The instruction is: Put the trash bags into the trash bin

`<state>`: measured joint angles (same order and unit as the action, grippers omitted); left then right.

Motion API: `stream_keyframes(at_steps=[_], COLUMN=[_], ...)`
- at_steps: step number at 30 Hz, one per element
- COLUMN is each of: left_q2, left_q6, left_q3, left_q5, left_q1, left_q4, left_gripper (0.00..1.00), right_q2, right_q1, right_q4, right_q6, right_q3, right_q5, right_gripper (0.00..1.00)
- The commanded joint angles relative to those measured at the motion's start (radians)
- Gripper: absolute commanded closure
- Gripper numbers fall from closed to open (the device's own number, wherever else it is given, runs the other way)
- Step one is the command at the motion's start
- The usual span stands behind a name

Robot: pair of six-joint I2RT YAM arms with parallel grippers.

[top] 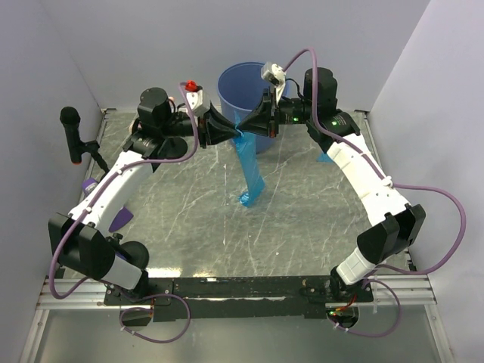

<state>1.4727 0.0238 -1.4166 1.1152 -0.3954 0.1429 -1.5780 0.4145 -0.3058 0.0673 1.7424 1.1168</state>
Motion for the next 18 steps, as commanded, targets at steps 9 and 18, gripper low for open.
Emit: stream_keyframes(at_steps=[9, 18], left_q2=[-0.018, -0.038], left_q6=[0.039, -0.053], left_q3=[-0.027, -0.007], left_q5=[-0.034, -0.037], left_q1=[-0.003, 0.032], left_q4=[0.027, 0.069], left_gripper=[0.99, 0.99], right_q2=[0.039, 0.053], right_q1=[-0.009, -0.028], right_q4=[-0.042, -0.131], right_q6=[0.069, 0.181], right_q3=[-0.024, -0.038], right_q5=[-0.023, -0.132], right_gripper=[0.94, 0.95])
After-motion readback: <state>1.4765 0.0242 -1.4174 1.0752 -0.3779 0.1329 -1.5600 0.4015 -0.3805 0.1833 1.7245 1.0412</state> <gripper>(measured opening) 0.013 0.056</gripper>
